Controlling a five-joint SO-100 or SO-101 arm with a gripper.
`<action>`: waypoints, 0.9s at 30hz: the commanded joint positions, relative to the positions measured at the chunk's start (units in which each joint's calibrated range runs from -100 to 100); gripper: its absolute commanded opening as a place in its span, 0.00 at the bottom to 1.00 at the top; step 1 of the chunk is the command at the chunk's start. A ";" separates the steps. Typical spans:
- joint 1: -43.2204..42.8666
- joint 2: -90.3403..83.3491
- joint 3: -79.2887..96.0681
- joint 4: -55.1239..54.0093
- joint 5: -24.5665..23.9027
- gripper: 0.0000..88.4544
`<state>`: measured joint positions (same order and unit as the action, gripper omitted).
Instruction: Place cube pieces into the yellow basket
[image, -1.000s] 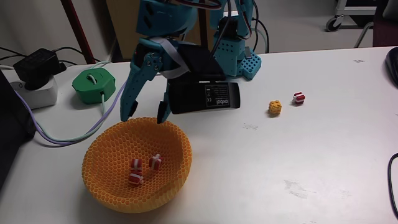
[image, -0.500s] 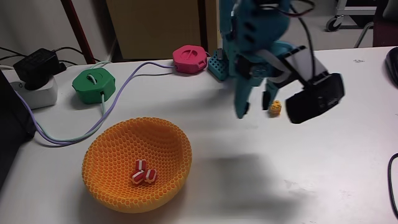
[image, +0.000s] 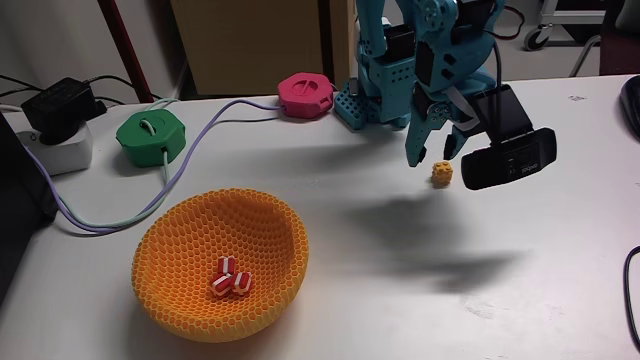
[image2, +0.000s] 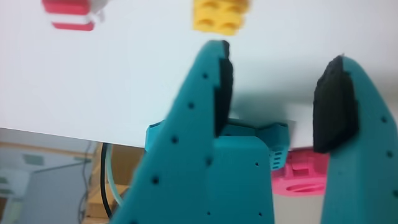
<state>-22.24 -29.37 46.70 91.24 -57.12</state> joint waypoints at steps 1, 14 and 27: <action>-0.68 -2.83 2.17 -2.36 -0.73 0.24; -4.22 -2.83 4.58 -7.92 -2.44 0.25; -6.93 -2.83 13.34 -19.21 -2.78 0.23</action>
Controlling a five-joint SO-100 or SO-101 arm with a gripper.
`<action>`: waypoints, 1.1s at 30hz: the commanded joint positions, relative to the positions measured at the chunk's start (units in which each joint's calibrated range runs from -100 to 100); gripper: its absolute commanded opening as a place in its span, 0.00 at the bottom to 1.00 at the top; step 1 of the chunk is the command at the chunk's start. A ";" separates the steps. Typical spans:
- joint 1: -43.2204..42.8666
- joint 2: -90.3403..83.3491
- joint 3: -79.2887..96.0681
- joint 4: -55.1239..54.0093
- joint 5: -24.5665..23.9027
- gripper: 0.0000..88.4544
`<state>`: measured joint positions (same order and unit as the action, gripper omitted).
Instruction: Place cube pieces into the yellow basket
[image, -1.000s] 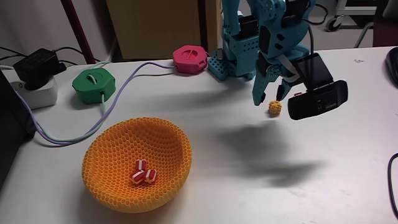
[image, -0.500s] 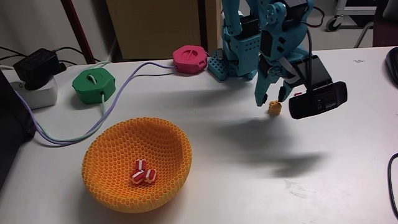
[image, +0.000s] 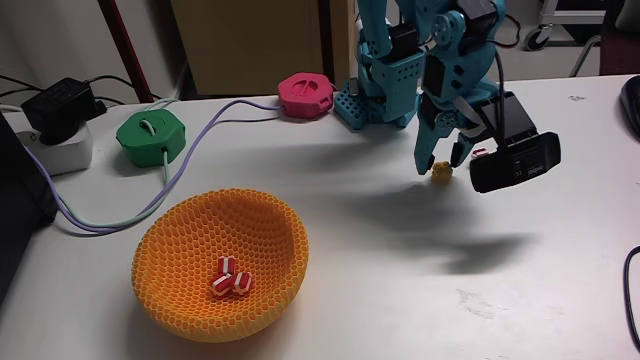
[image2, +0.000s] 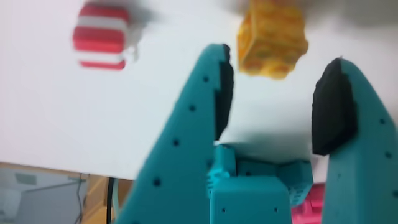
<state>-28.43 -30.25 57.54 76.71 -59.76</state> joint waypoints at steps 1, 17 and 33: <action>-0.64 -1.95 4.33 -7.20 0.10 0.23; 31.51 -2.32 -36.79 -0.86 24.22 0.00; 59.37 7.71 -39.96 -23.19 33.99 0.26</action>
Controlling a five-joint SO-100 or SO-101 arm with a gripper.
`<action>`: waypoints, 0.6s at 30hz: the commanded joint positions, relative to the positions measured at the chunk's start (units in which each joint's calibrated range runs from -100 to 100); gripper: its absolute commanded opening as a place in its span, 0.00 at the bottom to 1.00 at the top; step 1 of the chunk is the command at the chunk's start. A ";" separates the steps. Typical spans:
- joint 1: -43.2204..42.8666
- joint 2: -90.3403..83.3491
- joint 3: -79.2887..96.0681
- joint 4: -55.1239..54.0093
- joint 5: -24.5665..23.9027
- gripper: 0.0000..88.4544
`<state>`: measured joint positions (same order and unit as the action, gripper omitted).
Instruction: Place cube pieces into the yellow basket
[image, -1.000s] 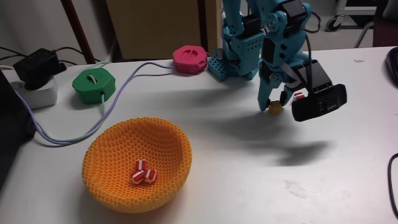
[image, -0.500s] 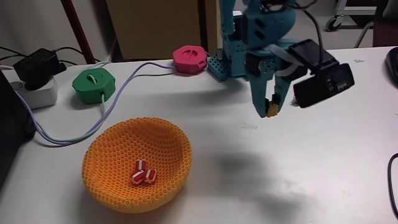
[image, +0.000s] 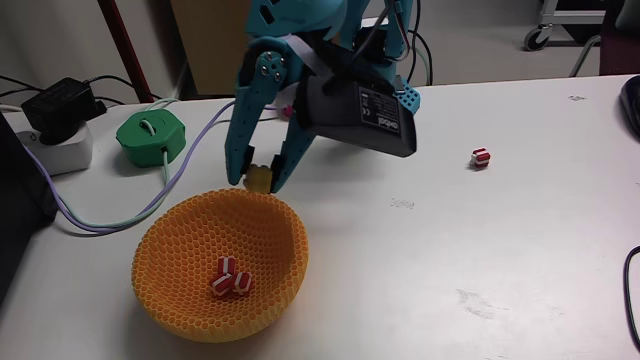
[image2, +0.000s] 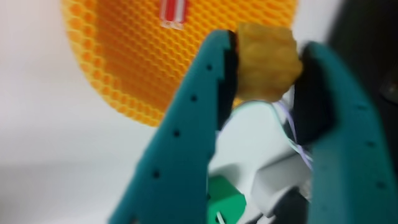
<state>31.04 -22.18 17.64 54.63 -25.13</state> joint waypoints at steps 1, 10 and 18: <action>-0.38 -0.35 0.23 -0.85 -1.27 0.26; -0.85 -0.35 1.48 5.92 -7.33 0.28; -25.64 -2.91 -0.16 39.46 -16.75 0.26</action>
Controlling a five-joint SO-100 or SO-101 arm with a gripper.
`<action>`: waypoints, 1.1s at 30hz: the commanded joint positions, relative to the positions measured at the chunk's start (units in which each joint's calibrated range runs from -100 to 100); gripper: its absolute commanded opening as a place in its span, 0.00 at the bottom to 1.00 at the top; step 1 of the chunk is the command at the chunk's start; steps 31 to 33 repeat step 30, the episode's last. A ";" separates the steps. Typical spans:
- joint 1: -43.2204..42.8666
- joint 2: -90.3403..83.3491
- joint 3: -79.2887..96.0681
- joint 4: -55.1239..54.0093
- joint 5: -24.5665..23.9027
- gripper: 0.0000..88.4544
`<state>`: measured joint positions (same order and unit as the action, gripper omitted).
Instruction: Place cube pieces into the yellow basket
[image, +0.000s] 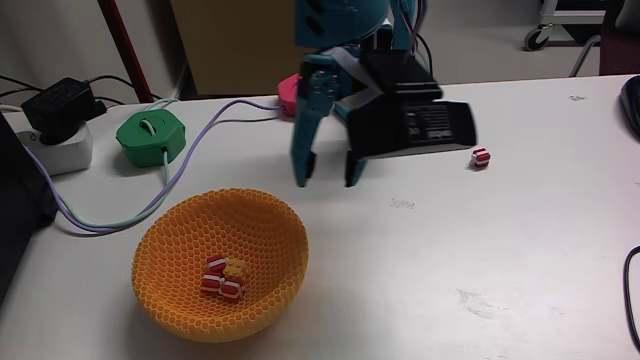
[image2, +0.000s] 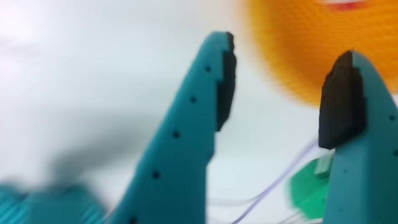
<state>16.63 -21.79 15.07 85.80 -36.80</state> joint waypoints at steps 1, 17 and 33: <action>-15.80 -4.82 5.87 8.38 -7.72 0.26; -57.64 -26.98 38.51 2.38 -32.23 0.24; -70.60 -28.21 53.53 -15.17 -36.29 0.23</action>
